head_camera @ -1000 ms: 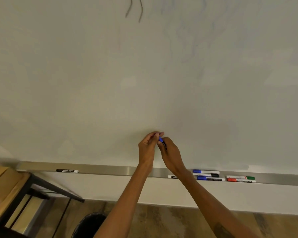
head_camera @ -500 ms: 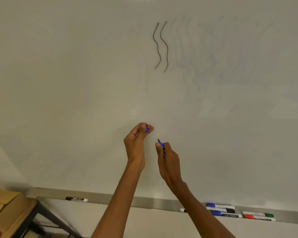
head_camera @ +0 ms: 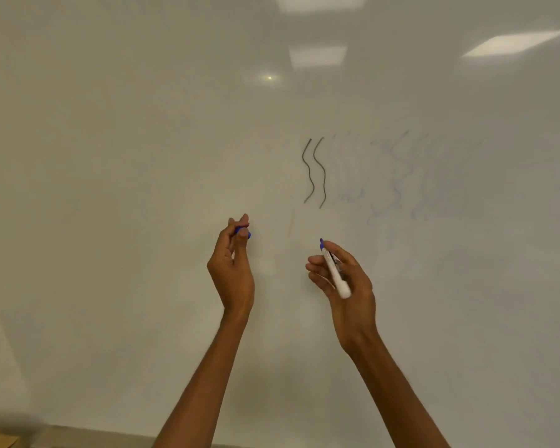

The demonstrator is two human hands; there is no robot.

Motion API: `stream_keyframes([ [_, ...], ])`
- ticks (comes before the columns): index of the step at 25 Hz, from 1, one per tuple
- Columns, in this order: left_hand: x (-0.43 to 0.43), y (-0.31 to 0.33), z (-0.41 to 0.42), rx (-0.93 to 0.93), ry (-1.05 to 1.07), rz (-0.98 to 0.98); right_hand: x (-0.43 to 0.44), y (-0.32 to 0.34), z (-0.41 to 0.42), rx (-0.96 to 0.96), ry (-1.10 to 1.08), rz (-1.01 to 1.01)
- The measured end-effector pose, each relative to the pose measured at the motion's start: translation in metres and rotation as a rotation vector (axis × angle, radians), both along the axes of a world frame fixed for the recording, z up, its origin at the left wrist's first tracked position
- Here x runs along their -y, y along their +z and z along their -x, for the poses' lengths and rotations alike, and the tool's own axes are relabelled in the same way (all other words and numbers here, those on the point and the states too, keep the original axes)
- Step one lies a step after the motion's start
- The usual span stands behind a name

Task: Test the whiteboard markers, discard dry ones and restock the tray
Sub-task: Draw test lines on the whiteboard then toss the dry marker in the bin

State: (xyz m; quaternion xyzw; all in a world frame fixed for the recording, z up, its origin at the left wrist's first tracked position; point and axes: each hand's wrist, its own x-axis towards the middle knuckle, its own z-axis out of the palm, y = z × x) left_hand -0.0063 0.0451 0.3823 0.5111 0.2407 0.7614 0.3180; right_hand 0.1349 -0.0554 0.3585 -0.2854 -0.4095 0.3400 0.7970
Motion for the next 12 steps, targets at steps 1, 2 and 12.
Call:
stream_keyframes([
  [1,-0.004,0.003,0.001,0.001,0.017,-0.013,0.001,0.003,-0.002,-0.031,0.041,-0.003],
  [2,-0.009,0.006,0.003,0.001,0.035,-0.024,0.000,0.006,-0.002,-0.037,0.048,-0.006],
  [12,-0.057,-0.003,-0.004,-0.321,0.247,-0.069,-0.023,0.004,0.019,0.266,-0.609,-0.042],
])
